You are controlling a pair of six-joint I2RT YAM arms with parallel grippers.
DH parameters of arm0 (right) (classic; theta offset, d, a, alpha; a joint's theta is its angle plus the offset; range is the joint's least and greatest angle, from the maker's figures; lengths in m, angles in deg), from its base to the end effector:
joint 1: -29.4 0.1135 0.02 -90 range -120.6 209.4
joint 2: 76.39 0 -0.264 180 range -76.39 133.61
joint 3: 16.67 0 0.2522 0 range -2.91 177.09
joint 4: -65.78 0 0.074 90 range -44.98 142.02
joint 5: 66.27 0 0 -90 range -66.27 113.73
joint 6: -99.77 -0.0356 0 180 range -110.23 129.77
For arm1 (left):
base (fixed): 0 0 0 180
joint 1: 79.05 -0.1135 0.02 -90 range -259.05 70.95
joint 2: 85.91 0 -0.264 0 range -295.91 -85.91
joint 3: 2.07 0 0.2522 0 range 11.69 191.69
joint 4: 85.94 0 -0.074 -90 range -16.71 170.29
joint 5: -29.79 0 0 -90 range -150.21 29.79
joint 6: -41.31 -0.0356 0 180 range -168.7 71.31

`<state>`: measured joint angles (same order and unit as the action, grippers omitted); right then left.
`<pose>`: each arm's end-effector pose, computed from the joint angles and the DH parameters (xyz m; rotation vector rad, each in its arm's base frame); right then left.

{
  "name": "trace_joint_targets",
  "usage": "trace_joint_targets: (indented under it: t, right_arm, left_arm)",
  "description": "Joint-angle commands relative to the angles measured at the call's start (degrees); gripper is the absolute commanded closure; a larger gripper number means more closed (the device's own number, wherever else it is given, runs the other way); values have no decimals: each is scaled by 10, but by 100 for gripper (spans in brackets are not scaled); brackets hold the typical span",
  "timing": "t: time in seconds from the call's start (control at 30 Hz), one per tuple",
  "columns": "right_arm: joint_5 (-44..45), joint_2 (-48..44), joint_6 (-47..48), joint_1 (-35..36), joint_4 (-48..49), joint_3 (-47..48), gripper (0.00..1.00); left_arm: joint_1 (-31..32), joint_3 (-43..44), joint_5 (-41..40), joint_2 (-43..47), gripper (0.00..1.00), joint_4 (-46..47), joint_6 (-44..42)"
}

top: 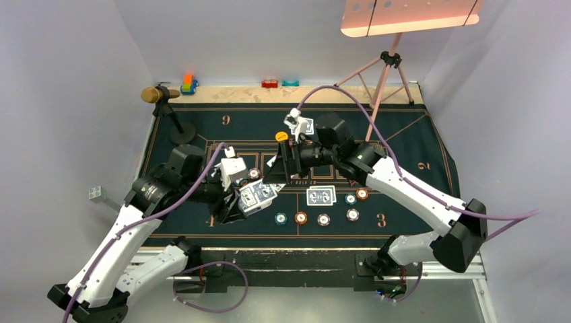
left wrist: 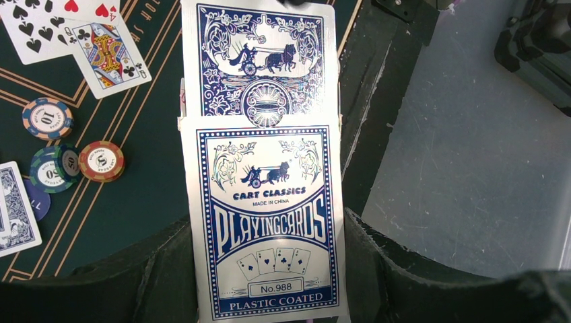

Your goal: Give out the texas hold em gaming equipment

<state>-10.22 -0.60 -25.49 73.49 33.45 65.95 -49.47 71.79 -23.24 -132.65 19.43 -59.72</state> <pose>0.2010 0.2224 0.3548 -0.5970 2.1799 1.4154 0.1049 -0.0841 0.3452 1.1049 2.1037 -0.9251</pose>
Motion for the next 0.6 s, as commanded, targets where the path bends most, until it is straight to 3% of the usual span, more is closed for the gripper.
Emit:
trace_joint_targets:
  t: [0.0,0.3,0.57]
  right_arm:
    - [-39,5,-19,24,42,-1,5]
    - [-36,28,-41,43,64,-37,3]
    - [-38,23,-56,42,77,-51,27]
  left_arm:
    - [-5,11,3,-4,79,23,1]
    - [-5,29,3,-14,79,24,-1]
    - [-5,35,6,-13,80,19,-2]
